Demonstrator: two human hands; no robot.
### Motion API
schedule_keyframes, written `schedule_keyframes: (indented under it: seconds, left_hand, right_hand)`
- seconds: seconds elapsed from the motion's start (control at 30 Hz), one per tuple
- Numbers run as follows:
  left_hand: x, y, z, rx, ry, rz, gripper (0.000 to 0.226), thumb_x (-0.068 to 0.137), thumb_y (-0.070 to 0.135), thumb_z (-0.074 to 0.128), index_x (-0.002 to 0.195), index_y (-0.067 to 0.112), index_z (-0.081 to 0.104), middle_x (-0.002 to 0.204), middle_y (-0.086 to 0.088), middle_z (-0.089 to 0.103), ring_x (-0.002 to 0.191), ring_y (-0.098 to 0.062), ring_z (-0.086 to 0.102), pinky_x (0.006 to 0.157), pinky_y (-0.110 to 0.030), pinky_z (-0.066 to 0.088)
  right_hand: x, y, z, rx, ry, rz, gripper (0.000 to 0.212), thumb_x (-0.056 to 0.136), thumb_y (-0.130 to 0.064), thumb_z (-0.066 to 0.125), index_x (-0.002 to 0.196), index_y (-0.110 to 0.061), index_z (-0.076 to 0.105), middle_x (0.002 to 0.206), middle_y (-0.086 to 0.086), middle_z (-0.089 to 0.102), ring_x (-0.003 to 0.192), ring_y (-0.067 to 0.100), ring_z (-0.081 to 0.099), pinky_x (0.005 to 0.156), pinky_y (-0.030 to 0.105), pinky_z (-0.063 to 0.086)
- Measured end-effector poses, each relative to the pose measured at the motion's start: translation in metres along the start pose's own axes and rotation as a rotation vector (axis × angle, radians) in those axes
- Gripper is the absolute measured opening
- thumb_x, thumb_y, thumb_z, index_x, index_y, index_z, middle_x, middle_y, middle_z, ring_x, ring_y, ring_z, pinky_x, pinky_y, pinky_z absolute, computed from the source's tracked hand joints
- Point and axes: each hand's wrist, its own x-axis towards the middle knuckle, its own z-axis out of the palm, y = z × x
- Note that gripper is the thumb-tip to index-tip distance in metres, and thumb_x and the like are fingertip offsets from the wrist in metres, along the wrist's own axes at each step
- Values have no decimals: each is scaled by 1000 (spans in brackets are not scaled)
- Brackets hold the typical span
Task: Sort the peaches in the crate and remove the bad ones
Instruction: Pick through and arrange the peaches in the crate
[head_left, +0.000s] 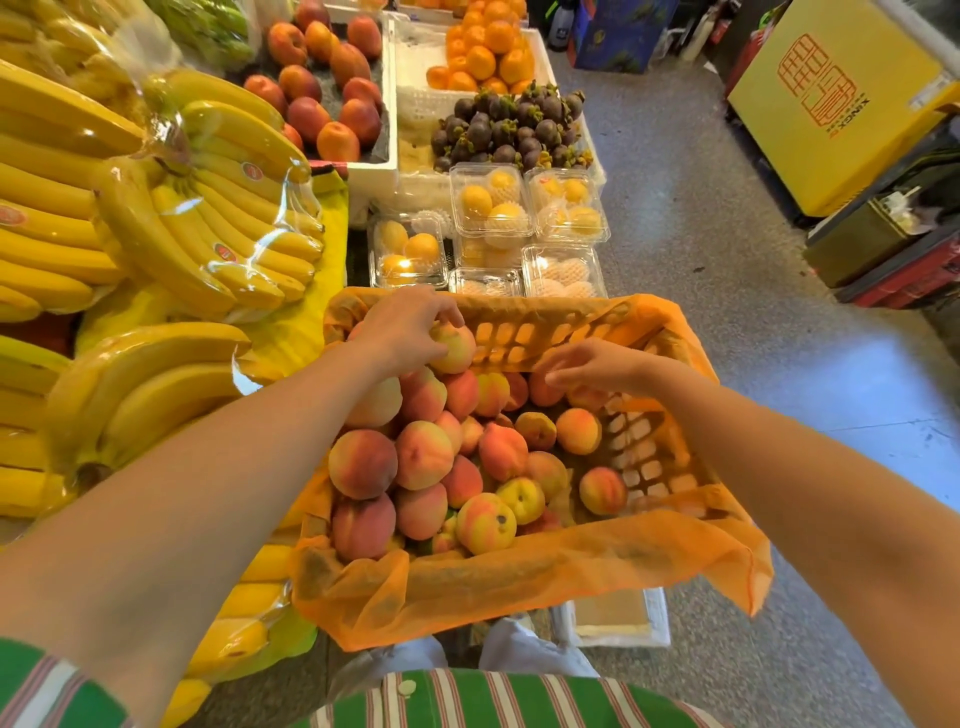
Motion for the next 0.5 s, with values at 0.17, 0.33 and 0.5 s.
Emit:
schedule_keyframes:
  seconds: [0.17, 0.33, 0.5]
  left_hand:
    - [-6, -16, -11, 167, 182, -10, 31, 77, 26, 69, 108, 26, 68, 113, -5, 61, 112, -29, 49, 91, -42, 40]
    - [-11, -36, -9, 231, 98, -160, 50, 82, 34, 63, 131, 28, 53, 139, -3, 48, 127, -29, 43, 101, -42, 33]
    - [-16, -45, -4, 125, 50, -130, 52, 83, 33, 60, 135, 28, 51, 141, -5, 49, 129, -30, 42, 106, -43, 35]
  right_hand:
    - [11, -51, 24, 251, 29, -128, 37, 93, -30, 63, 125, -13, 62, 118, 6, 68, 106, 16, 67, 90, 32, 55]
    - [35, -81, 57, 139, 292, 21, 68, 82, -52, 69, 129, -7, 50, 119, 10, 63, 98, 23, 68, 81, 39, 59]
    - [57, -87, 84, 64, 380, 118, 92, 72, -71, 64, 131, -3, 49, 126, 14, 59, 112, 29, 59, 87, 40, 54]
